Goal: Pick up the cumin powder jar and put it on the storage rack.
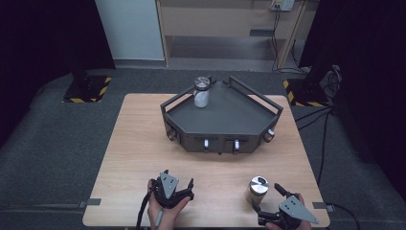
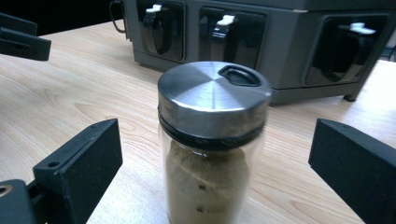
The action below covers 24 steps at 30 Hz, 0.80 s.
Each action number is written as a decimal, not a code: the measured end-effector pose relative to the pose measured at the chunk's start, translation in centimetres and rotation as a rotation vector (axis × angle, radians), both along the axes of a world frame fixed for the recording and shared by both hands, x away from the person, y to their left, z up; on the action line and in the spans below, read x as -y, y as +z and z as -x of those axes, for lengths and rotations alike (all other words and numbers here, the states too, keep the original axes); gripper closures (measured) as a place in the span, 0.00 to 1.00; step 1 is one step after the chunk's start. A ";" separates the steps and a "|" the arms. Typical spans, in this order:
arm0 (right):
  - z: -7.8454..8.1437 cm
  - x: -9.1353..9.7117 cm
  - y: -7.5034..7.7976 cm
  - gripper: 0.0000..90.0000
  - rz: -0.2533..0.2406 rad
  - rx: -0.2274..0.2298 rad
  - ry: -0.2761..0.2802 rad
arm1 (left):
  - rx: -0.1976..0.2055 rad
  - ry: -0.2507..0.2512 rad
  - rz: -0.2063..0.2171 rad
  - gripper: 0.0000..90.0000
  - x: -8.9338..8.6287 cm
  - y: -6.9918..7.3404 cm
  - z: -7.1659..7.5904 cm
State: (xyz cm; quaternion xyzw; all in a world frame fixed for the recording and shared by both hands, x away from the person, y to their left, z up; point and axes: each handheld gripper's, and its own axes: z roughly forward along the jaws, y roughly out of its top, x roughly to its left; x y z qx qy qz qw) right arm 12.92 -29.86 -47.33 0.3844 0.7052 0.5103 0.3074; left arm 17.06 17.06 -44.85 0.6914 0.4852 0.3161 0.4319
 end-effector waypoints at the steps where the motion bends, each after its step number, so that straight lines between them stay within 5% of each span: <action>1: -0.2 -0.1 -0.1 0.03 0.004 -0.001 0.002 | 0.001 0.001 0.000 0.07 0.0 0.0 0.0; 11: -1.9 -1.2 -1.4 0.07 0.019 -0.024 -0.017 | -0.002 -0.005 0.001 0.07 0.0 -0.1 -0.1; 19: -1.8 -1.5 -2.6 0.33 0.004 -0.012 -0.028 | -0.007 -0.003 0.005 0.07 -0.1 -0.2 -0.3; 24: -1.6 -1.9 -2.8 0.34 0.006 -0.003 -0.039 | -0.009 -0.007 0.003 0.07 -0.1 -0.3 -0.4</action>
